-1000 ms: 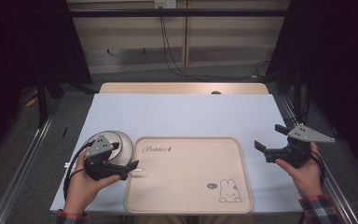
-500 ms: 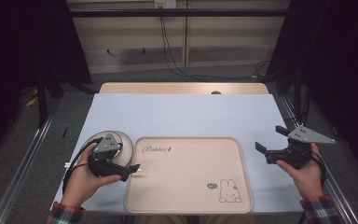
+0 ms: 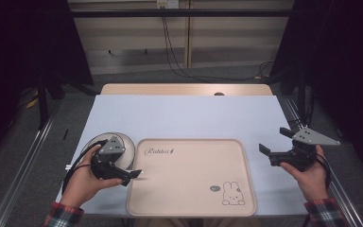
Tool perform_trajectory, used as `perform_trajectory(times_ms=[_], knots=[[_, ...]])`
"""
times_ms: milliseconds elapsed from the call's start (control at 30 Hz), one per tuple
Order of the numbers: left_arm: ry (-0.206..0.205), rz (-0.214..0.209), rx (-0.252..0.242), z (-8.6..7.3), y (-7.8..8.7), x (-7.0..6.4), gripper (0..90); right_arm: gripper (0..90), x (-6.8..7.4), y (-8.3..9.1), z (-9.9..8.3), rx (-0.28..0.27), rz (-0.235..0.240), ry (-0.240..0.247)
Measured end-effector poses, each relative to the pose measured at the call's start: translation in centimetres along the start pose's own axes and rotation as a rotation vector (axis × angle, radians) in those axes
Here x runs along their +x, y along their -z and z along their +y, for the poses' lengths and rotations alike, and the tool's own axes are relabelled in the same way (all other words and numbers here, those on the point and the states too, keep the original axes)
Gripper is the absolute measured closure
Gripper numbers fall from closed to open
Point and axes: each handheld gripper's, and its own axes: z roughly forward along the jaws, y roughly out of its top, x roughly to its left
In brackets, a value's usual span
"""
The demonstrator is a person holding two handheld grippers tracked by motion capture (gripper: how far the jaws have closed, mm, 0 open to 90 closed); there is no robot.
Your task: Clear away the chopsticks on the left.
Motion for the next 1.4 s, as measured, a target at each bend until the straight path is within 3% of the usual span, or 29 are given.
perform_trajectory(times_ms=[267, 800, 1033, 1400], knots=[[-0.043, -0.007, 0.057, 0.1, 0.1, 0.0, 5.2, 0.9, 0.1, 0.0, 0.0, -0.005, -0.001, -0.003], [-0.11, -0.023, 0.113, 0.6, 0.6, -0.6, 11.1, 1.4, 0.1, -0.2, 0.1, -0.008, 0.006, -0.001], [-0.146, -0.051, 0.163, 0.9, 0.5, -0.7, 13.1, 1.6, 0.0, -0.3, 0.1, -0.012, 0.009, 0.001], [-0.212, -0.076, 0.203, 1.0, 0.2, -0.6, 24.1, 1.6, -0.3, -0.4, 0.0, -0.007, 0.011, 0.007]])
